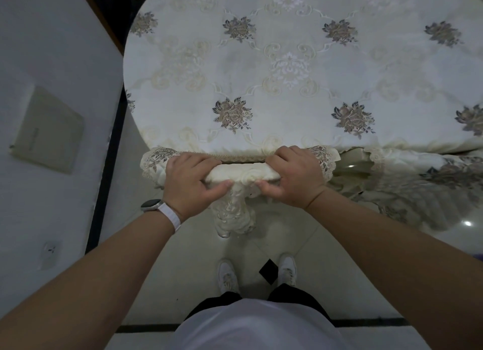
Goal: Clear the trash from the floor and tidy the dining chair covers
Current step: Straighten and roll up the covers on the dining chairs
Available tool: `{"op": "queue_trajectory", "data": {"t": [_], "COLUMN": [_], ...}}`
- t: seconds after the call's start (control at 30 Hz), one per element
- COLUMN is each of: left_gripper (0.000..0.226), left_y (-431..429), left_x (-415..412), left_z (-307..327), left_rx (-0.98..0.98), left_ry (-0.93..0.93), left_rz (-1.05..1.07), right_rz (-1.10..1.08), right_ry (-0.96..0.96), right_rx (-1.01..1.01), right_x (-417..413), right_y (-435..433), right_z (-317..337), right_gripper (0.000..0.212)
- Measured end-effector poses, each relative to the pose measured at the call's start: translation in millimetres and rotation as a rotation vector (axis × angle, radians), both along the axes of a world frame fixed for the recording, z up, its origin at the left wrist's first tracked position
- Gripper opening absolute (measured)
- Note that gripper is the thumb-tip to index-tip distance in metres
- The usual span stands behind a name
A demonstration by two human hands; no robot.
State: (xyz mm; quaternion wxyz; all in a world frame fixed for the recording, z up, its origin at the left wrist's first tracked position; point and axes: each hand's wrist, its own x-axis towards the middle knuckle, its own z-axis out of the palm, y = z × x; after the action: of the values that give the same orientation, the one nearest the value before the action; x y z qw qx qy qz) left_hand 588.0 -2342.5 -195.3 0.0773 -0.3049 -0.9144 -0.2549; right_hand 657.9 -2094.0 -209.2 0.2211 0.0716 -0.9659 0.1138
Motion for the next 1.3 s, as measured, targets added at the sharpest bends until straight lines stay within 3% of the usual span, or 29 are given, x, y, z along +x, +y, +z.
{"op": "queue_trajectory", "data": {"t": [0.23, 0.37, 0.53, 0.67, 0.87, 1.3], "left_gripper": [0.048, 0.043, 0.036, 0.037, 0.040, 0.045], "left_y": [0, 10, 31, 58, 139, 330], "left_x": [10, 25, 37, 47, 71, 129], "left_z": [15, 18, 24, 27, 32, 50], "left_rx": [-0.035, -0.002, -0.101, -0.131, -0.163, -0.215], "left_ry": [-0.109, -0.083, 0.048, 0.135, 0.112, 0.124], "left_rz": [-0.081, -0.098, -0.170, -0.220, -0.274, -0.375], "right_rz": [-0.061, -0.142, -0.210, -0.276, -0.333, -0.383], "right_ry": [-0.279, -0.253, -0.276, -0.307, -0.384, -0.241], "right_rx": [0.020, 0.008, 0.077, 0.089, 0.098, 0.092], "right_x": [24, 43, 73, 101, 136, 198], "right_y": [-16, -26, -4, 39, 120, 289], "right_z": [28, 36, 46, 52, 64, 61], "right_gripper": [0.053, 0.050, 0.052, 0.053, 0.056, 0.047]}}
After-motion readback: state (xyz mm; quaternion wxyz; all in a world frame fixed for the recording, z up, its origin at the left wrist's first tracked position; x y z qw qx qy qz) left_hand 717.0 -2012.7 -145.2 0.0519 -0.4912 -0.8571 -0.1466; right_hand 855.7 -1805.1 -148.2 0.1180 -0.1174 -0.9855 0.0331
